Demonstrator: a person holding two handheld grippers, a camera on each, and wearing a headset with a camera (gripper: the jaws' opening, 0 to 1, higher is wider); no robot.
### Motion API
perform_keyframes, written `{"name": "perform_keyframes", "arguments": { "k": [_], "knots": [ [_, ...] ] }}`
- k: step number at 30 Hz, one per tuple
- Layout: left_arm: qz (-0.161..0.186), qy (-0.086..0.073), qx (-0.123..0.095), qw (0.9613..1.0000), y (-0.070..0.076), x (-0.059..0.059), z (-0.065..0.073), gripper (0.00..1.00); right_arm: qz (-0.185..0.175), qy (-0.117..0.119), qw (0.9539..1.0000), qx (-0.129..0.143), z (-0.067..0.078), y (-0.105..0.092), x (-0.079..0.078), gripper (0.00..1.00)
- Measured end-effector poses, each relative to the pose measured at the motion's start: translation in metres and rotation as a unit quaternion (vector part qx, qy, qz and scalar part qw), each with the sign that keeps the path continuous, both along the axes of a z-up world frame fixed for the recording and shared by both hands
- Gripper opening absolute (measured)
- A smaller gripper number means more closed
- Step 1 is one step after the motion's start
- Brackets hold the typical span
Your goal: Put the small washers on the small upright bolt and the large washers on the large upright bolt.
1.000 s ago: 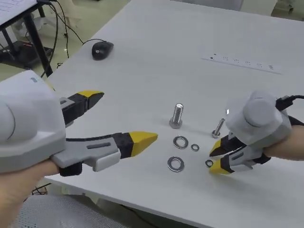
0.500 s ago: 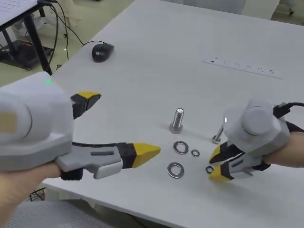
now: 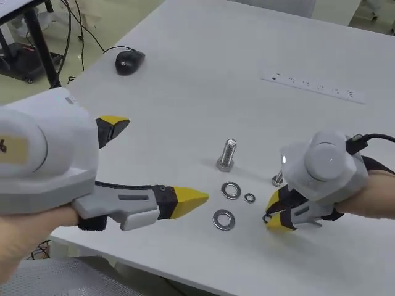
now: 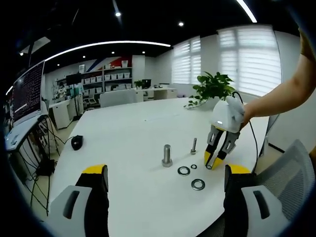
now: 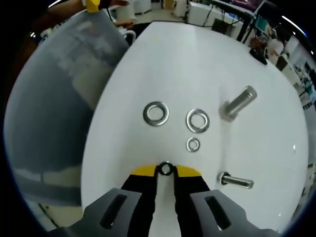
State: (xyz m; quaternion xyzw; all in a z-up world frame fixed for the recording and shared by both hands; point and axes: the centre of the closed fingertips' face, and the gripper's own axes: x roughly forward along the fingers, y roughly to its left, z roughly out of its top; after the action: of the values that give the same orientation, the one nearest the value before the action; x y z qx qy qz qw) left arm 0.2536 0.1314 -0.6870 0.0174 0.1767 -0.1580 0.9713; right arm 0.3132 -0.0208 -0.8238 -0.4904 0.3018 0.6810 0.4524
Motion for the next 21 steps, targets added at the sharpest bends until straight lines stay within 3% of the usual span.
{"name": "perform_keyframes", "arguments": {
  "k": [7, 11, 17, 21],
  "knots": [
    [-0.002, 0.007, 0.002, 1.0, 0.001, -0.001, -0.005, 0.98, -0.014, 0.0, 0.9999, 0.002, 0.002, 0.001, 0.006, 0.12],
    [-0.004, 0.012, 0.003, 0.9999, 0.0, -0.002, -0.007, 0.98, -0.052, 0.018, 0.9981, 0.029, 0.023, 0.0, 0.012, 0.12],
    [-0.009, 0.007, 0.002, 0.9999, -0.004, 0.001, -0.005, 0.97, -0.061, -0.007, 0.9975, 0.035, 0.055, -0.014, 0.03, 0.12],
    [-0.012, 0.005, -0.001, 0.9999, -0.008, 0.003, -0.004, 0.97, -0.07, -0.019, 0.9964, 0.044, 0.069, -0.012, 0.041, 0.12]
  ]
}}
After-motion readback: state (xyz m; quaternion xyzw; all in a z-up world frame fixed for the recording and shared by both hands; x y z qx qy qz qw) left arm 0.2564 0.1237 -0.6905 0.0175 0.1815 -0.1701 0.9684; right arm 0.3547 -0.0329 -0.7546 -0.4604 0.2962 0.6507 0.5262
